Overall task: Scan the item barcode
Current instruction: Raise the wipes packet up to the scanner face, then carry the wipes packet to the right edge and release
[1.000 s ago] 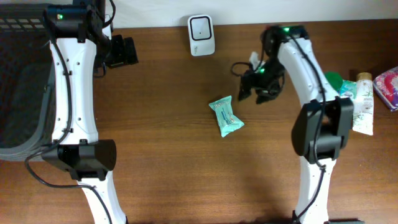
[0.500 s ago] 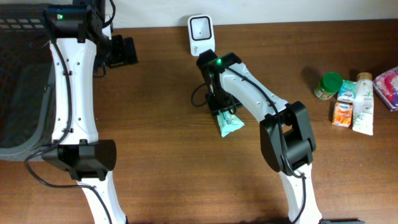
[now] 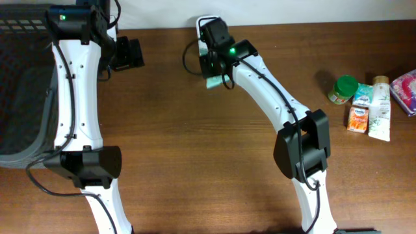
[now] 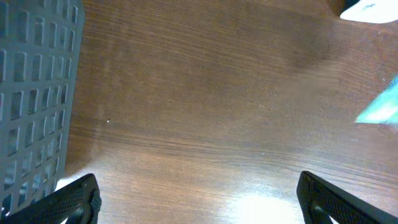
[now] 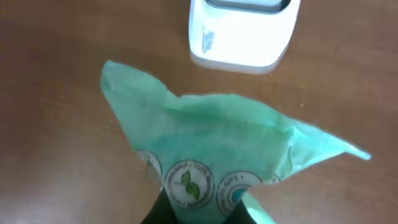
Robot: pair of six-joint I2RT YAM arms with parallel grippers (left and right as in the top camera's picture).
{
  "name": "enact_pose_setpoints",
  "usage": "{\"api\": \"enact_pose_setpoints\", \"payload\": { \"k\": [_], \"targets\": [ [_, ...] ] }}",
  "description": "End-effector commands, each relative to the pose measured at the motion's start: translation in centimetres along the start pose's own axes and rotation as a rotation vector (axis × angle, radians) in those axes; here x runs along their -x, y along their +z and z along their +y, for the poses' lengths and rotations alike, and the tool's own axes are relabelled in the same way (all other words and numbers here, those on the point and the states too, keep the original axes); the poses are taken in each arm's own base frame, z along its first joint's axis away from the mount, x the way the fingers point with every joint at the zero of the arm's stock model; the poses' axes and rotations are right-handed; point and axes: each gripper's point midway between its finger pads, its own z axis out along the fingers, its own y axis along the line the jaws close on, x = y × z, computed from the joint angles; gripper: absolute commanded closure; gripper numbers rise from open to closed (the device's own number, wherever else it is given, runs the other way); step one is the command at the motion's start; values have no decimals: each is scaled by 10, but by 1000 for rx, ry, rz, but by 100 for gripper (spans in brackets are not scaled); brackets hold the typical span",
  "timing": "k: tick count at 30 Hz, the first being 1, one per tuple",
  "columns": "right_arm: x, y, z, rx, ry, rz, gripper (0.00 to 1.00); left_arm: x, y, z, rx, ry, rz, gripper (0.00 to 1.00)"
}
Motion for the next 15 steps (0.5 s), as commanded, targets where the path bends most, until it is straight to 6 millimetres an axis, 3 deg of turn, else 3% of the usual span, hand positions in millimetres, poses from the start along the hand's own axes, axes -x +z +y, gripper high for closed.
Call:
{"api": "enact_pose_setpoints", "payload": {
  "k": [1,4,7,10,15],
  "targets": [
    [59,-12,-1,32,30,-225,96,0,-9,0,1,14,-22,1],
    [101,-22,1,62,49,-402,96,0,-9,0,1,14,-22,1],
    [121,-13,-2,74,64,-504,96,0,-9,0,1,14,-22,1],
    [122,7,-10,50,77,-535,95,0,-9,0,1,14,-23,1],
    [122,18,-53,-26,119,-532,96,0,-9,0,1,14,-23,1]
  ]
}}
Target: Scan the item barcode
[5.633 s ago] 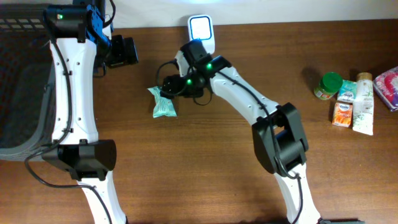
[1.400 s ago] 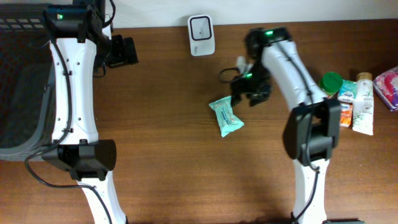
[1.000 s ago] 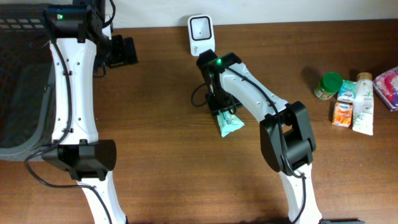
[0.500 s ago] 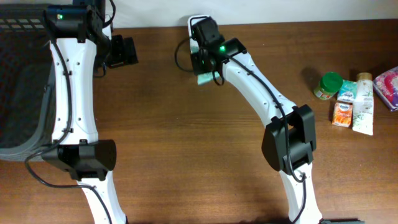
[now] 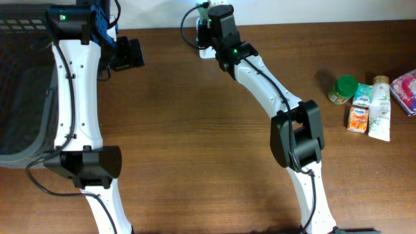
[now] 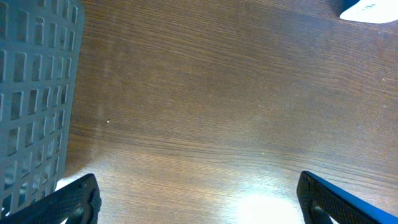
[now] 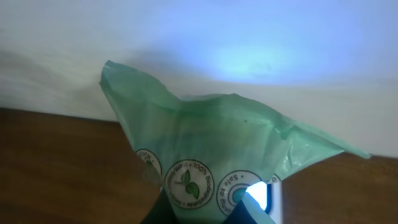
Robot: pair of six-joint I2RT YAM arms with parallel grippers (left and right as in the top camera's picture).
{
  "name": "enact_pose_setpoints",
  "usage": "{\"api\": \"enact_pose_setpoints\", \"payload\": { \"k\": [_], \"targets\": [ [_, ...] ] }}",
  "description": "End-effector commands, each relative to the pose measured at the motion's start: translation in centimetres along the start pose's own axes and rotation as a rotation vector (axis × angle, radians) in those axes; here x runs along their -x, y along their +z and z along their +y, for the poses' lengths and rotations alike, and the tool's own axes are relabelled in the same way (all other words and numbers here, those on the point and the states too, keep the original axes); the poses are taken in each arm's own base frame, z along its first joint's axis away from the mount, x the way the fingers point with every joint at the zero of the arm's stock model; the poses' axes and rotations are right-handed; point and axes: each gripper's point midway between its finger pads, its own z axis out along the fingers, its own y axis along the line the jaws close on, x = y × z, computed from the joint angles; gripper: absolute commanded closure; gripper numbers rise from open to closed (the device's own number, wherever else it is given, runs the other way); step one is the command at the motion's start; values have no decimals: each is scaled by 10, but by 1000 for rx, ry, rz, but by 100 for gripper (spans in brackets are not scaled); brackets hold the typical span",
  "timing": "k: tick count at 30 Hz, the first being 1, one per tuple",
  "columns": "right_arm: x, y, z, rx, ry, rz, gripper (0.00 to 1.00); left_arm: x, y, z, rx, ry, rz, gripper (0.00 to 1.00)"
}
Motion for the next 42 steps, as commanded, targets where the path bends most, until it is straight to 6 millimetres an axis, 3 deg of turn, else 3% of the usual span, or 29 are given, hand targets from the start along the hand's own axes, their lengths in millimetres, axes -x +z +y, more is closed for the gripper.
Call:
{"api": "enact_pose_setpoints", "payload": {
  "k": [1,4,8,10,12,15,16,18,20,21,24,28,31,33,34,37,39,40,42],
  "targets": [
    [24,-4,-36,-65,28,-51,96,0,-9,0,0,14,-22,1],
    [28,-5,-48,-63,45,-52,95,0,-9,0,0,14,-22,1],
    [57,-26,-47,22,61,-78,95,0,-9,0,0,14,-22,1],
    [67,-40,-58,8,113,-65,96,0,-9,0,0,14,-22,1],
    [73,-60,-84,-37,175,-27,96,0,-9,0,0,14,-22,1],
    [66,-91,-138,-143,231,73,96,0,-9,0,0,14,-22,1],
    [57,-104,-166,-195,261,125,96,0,-9,0,0,14,-22,1],
    [22,-132,-227,-314,332,272,96,0,-9,0,0,14,-22,1],
    [-13,-160,-276,-414,406,405,96,0,-9,0,0,14,-22,1],
    [-32,-182,-307,-495,449,471,96,0,-9,0,0,14,-22,1],
    [-61,-241,-384,-712,536,550,96,0,-9,0,0,14,-22,1],
    [-78,-288,-443,-813,652,547,96,0,-9,0,0,14,-22,1],
    [-88,-313,-469,-862,706,542,95,0,-9,0,0,14,-22,1],
    [-95,-321,-475,-876,726,555,95,0,-9,0,0,14,-22,1],
    [-100,-322,-475,-878,732,567,95,0,-9,0,0,14,-22,1],
    [-113,-320,-473,-878,740,598,81,0,-9,0,0,14,-22,1],
    [-129,-317,-472,-875,748,632,80,0,-9,0,0,14,-22,1],
    [-135,-316,-470,-873,752,648,73,0,-9,0,0,14,-22,1],
    [-141,-319,-466,-871,758,676,44,0,-9,0,0,14,-22,1]
  ]
}}
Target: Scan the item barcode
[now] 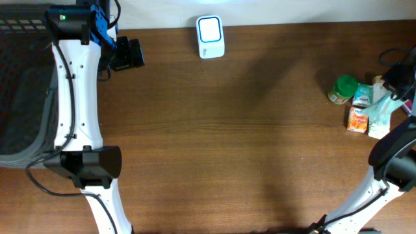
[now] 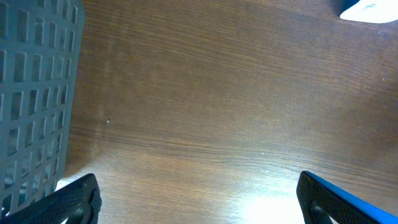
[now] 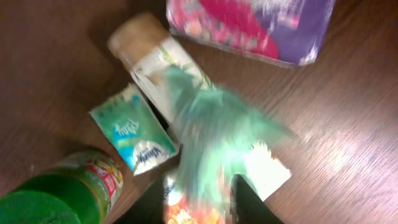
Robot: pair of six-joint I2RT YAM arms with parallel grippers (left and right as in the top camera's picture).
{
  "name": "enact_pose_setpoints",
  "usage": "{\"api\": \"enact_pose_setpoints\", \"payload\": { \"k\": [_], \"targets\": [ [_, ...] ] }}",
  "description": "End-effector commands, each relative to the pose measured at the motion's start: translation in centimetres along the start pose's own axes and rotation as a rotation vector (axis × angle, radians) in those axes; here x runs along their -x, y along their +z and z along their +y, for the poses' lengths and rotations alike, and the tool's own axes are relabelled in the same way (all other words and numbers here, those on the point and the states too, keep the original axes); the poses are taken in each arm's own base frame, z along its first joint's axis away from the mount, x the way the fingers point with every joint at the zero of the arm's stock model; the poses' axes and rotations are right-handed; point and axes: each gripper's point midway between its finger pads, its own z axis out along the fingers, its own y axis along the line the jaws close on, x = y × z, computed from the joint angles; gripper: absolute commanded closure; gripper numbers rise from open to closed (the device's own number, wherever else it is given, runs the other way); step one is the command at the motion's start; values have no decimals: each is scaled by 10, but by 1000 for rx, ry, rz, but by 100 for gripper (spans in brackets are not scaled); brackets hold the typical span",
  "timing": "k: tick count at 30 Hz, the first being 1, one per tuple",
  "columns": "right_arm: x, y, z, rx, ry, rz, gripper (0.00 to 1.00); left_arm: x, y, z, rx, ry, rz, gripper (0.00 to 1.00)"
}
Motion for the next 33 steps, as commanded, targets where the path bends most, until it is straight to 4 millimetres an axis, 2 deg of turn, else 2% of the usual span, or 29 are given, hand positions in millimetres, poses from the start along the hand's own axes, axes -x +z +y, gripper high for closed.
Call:
{"api": "enact_pose_setpoints", "payload": {
  "k": [1,3,4,6,8,9,10,12,13,16,18,20,23,26,29,33],
  "targets": [
    [-5,-7,-5,-15,0,8,33,1,-9,0,1,14,-23,1],
    [-5,-24,-6,-4,1,0,1,1,-9,0,0,14,-23,1],
    [-3,-36,-7,1,3,-14,1,1,-9,0,1,14,-23,1],
    [-2,-76,-7,47,10,-61,1,1,-9,0,1,14,-23,1],
    [-11,-125,1,162,12,-101,1,1,-9,0,1,14,-23,1],
    [-19,-165,6,251,9,-145,1,1,-9,0,1,14,-23,1],
    [-28,-194,3,288,7,-181,1,1,-9,0,1,14,-23,1],
    [-51,-247,-6,336,-27,-254,1,1,-9,0,1,14,-23,1],
    [-67,-266,-10,346,-64,-273,1,1,-9,0,1,14,-23,1],
    [-123,-310,-15,382,-159,-302,1,1,-9,0,1,14,-23,1],
    [-155,-330,-13,431,-216,-343,1,1,-9,0,1,14,-23,1],
    [-186,-338,-15,464,-265,-358,1,1,-9,0,1,14,-23,1],
    [-223,-323,-30,464,-280,-331,1,1,-9,0,1,14,-23,1],
    [-265,-295,-42,476,-289,-273,1,1,-9,0,1,14,-23,1],
    [-311,-264,-42,546,-304,-161,1,1,-9,0,1,14,-23,1],
    [-338,-231,-51,495,-299,-32,1,1,-9,0,1,14,-23,1]
  ]
}}
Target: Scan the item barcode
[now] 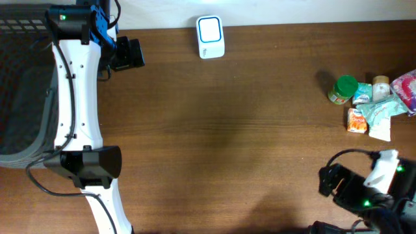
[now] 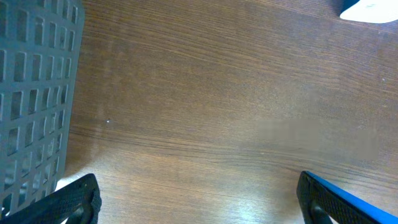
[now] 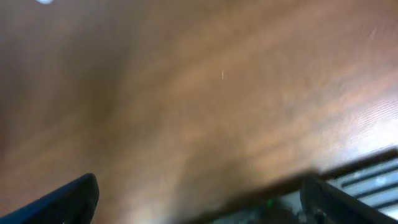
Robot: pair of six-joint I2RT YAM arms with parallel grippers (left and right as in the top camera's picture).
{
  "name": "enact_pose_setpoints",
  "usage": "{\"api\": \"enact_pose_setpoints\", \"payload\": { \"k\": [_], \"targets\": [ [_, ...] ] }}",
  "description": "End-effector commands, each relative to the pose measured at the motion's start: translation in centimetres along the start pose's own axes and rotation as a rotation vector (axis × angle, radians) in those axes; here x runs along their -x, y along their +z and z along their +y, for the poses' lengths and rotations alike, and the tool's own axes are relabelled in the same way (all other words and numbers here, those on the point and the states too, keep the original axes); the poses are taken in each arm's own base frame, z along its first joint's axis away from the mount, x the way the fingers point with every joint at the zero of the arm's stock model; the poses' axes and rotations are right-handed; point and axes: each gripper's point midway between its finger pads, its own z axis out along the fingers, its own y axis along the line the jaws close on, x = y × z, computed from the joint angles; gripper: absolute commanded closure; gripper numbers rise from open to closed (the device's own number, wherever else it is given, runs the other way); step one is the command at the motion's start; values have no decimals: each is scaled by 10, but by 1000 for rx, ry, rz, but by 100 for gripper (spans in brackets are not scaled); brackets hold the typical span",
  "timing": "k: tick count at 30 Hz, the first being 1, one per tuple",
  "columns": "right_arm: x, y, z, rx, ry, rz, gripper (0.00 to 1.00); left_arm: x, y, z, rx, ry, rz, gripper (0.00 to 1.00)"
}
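The white barcode scanner [image 1: 210, 28] stands at the table's far edge; a corner of the scanner [image 2: 368, 9] shows in the left wrist view. The green pouch [image 1: 379, 109] lies on the pile of goods at the right, free of any gripper. My right gripper [image 3: 199, 202] is open and empty over bare wood near the front right edge; its view is blurred. The right arm [image 1: 361, 190] is folded low there. My left gripper [image 2: 199, 199] is open and empty beside the basket, with its fingers [image 2: 73, 198] wide apart.
A dark mesh basket [image 1: 23, 97] fills the left side, its wall [image 2: 31, 93] close to the left gripper. At the right lie a green-lidded jar [image 1: 342, 89], a small teal packet [image 1: 362, 95], an orange carton [image 1: 355, 119], a white tube [image 1: 379, 132] and a pink pack [image 1: 407, 83].
The right gripper was over the pile at the right with the green pouch in it. Now it is open near the front right edge, and the pouch lies on the pile.
The right gripper held the green pouch just in front of the scanner, then over it at the table's back edge. Later it was at the pile of goods on the right, still holding the pouch. Now the pouch rests there and the arm is drawn back. The left arm stayed still.
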Motion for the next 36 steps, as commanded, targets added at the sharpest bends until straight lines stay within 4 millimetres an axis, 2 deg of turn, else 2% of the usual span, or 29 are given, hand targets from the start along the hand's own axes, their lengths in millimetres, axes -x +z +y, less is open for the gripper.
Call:
{"api": "enact_pose_setpoints", "payload": {
  "k": [1,14,15,18,23,29,36],
  "targets": [
    [-15,14,-1,13,10,76,1,1,-9,0,0,14,-23,1],
    [-18,22,-8,-3,0,53,1,1,-9,0,0,14,-23,1],
    [-18,25,-7,10,-18,24,1,1,-9,0,0,14,-23,1],
    [-20,40,21,174,-335,-90,1,1,-9,0,0,14,-23,1],
    [-6,50,57,344,-648,-380,1,1,-9,0,0,14,-23,1],
    [15,82,56,343,-672,-660,1,1,-9,0,0,14,-23,1],
    [23,121,56,373,-674,-853,1,1,-9,0,0,14,-23,1]
  ]
}}
